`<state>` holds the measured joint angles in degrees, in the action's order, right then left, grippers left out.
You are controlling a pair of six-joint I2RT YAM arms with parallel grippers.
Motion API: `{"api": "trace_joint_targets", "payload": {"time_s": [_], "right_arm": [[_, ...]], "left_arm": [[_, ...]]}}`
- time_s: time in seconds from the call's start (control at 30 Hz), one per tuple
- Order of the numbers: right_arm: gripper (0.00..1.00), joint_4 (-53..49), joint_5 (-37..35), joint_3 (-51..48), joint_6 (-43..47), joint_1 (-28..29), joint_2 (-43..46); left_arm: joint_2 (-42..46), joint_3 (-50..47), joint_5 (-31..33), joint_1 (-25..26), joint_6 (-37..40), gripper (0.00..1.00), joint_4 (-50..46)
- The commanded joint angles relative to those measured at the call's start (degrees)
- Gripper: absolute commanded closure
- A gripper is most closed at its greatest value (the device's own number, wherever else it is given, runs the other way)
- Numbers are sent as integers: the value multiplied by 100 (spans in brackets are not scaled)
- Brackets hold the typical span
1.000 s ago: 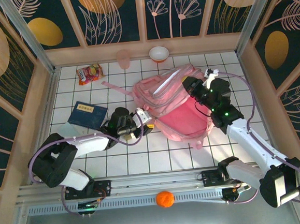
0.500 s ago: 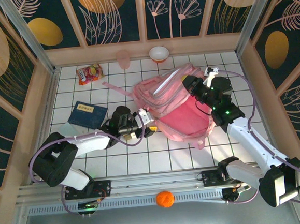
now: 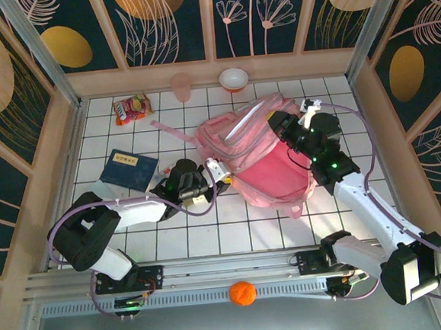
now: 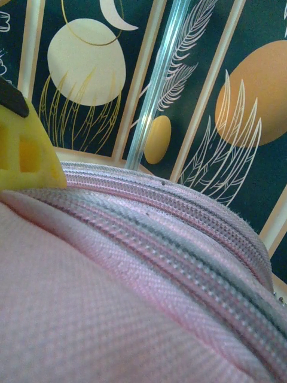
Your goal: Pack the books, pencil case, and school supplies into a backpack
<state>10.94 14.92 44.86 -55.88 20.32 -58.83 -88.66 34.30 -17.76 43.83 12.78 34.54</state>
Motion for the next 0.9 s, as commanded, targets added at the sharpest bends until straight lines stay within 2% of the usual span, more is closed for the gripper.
{"api": "trace_joint_targets", "payload": {"time_s": [0.0, 0.17, 0.3, 0.4, 0.5, 0.57, 0.67, 0.87], "right_arm": [[100, 853, 113, 321, 59, -24, 152], [100, 804, 55, 307, 92, -23, 167], [100, 783, 38, 304, 103, -26, 166], [100, 711, 20, 339, 135, -22, 187], [100, 620, 35, 406, 172, -27, 239], [100, 523, 61, 457, 199, -21, 278], [100, 414, 115, 542, 215, -27, 334], [100, 201, 299, 731, 220, -59, 409]], "left_arm": [[33, -28, 320, 28, -73, 83, 344], [169, -133, 198, 28, -3, 93, 260], [246, -161, 100, 81, 262, 95, 5], [236, -109, 860, 90, 60, 100, -115], [100, 2, 2031, 82, -250, 100, -267], [-37, 153, 2480, 56, -349, 100, -492], [-242, 386, 2774, -19, -561, 100, -761], [-416, 580, 3086, -372, -924, 100, -692]]}}
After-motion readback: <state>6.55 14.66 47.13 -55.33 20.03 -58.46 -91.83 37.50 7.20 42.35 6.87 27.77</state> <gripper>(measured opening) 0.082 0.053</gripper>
